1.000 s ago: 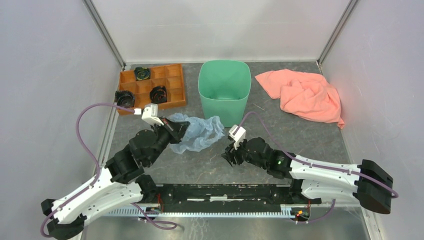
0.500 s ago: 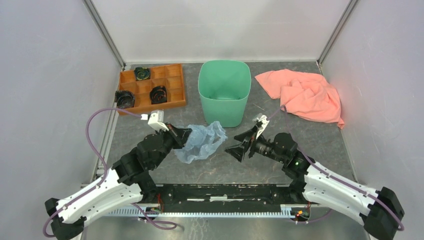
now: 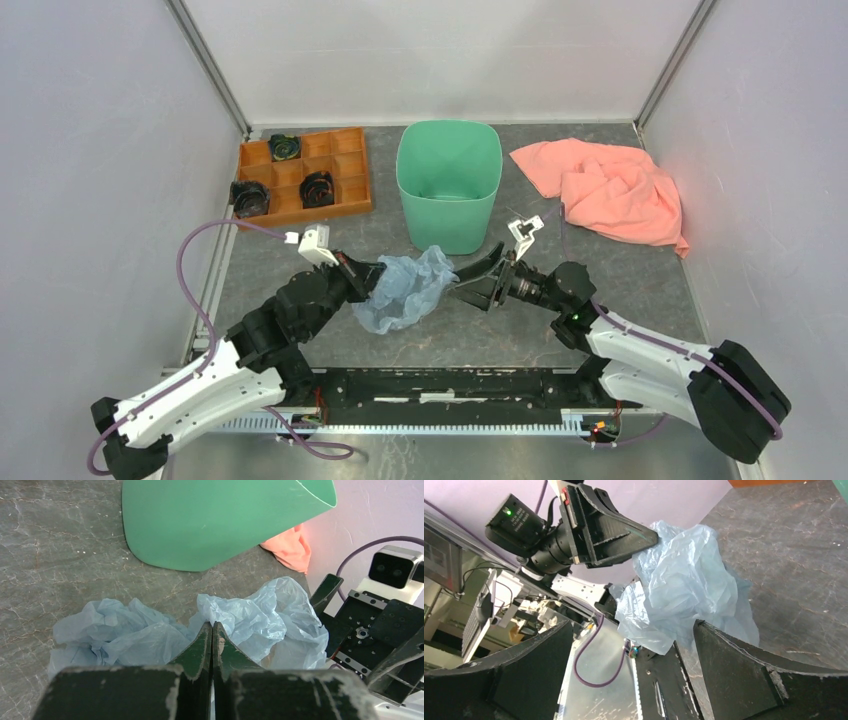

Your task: Put the trash bags into the trash bin

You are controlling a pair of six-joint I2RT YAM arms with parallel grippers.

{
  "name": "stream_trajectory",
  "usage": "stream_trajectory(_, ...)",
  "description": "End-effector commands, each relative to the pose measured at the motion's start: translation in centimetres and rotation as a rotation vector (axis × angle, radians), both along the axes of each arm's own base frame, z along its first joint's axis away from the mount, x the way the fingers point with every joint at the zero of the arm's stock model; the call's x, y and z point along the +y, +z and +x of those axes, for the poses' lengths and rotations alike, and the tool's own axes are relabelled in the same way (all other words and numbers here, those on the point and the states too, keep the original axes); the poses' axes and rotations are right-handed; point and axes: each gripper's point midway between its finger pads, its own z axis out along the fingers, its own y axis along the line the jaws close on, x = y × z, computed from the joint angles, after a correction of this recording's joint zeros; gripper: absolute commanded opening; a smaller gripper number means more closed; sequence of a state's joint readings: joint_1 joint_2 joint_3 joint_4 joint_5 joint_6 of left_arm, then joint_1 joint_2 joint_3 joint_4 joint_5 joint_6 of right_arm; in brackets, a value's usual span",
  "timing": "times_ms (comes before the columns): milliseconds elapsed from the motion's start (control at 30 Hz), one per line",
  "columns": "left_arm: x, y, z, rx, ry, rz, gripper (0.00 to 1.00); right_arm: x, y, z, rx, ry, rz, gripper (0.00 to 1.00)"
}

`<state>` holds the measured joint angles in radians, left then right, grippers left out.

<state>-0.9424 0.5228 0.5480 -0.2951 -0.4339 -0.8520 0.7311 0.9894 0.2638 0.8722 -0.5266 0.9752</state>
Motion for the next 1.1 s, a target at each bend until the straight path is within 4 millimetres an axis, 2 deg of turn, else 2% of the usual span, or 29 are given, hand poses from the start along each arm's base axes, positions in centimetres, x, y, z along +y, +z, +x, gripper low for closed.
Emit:
stream_trajectory(0, -0.6, 0.6, 0.0, -0.002, -0.011, -0.057, 0.02, 0.2, 3.2, 0.7, -0.015, -0.036, 0.088, 0.98)
stream_trajectory(133, -1.4, 0.4, -0.2, -0.011, -0.047, -0.076, 0.02, 1.6, 1.2, 2.2, 0.01, -0.106, -0.019, 0.98)
stream_trajectory(200, -1.9, 0.3, -0.2, -0.009, -0.066, -0.081, 0.02, 2.2, 0.4, 2.8, 0.008, -0.131, -0.07, 0.94)
stream_trajectory(267, -2.1, 0.2, -0.3, -0.002, -0.075, -0.069, 0.02, 2.0, -0.8, 3.5, 0.015, -0.173, -0.119, 0.73)
stream_trajectory(333, -2.1, -0.1, -0.3, 0.011, -0.078, -0.04, 0.02, 1.1, -2.7, 4.0, 0.027, -0.229, -0.196, 0.34)
stream_trajectory(367, -2.0, -0.1, -0.3, 0.017, -0.08, -0.028, 0.05, 0.5, -3.7, 4.2, 0.016, -0.253, -0.236, 0.21)
stream_trajectory(400, -1.8, -0.1, -0.4, 0.021, -0.075, -0.014, 0.13, -0.2, -5.1, 4.3, 0.016, -0.274, -0.289, 0.09)
stream_trajectory(433, -1.6, -0.2, -0.4, 0.033, -0.069, 0.003, 0.24, -1.1, -6.5, 4.5, 0.005, -0.301, -0.348, 0.01)
stream_trajectory(467, -1.2, -0.3, -0.5, 0.043, -0.06, 0.022, 0.36, -2.2, -8.4, 4.8, 0.011, -0.334, -0.415, 0.01)
stream_trajectory(533, -0.4, -0.4, -0.6, 0.065, -0.043, 0.065, 0.52, -4.0, -10.7, 4.7, -0.03, -0.348, -0.486, 0.0)
stream_trajectory(600, 0.4, -0.6, -0.8, 0.094, -0.02, 0.114, 0.67, -5.4, -12.1, 4.6, -0.08, -0.347, -0.533, 0.0)
stream_trajectory(667, 1.4, -1.0, -0.9, 0.132, 0.013, 0.159, 0.77, -6.3, -13.4, 4.3, -0.133, -0.329, -0.61, 0.0)
stream_trajectory(767, 2.4, -1.9, -1.1, 0.191, 0.054, 0.209, 0.83, -7.0, -14.7, 3.7, -0.169, -0.294, -0.685, 0.0)
stream_trajectory(867, 3.1, -4.0, -1.1, 0.257, 0.102, 0.263, 0.87, -7.1, -15.2, 3.2, -0.185, -0.263, -0.703, 0.0)
stream_trajectory(1000, 1.9, -6.6, -0.7, 0.338, 0.077, 0.297, 0.84, -6.8, -15.1, 3.0, -0.188, -0.245, -0.687, 0.0)
stream_trajectory(1067, 1.1, -7.2, 0.0, 0.362, 0.048, 0.283, 0.82, -6.6, -14.9, 2.9, -0.192, -0.233, -0.68, 0.0)
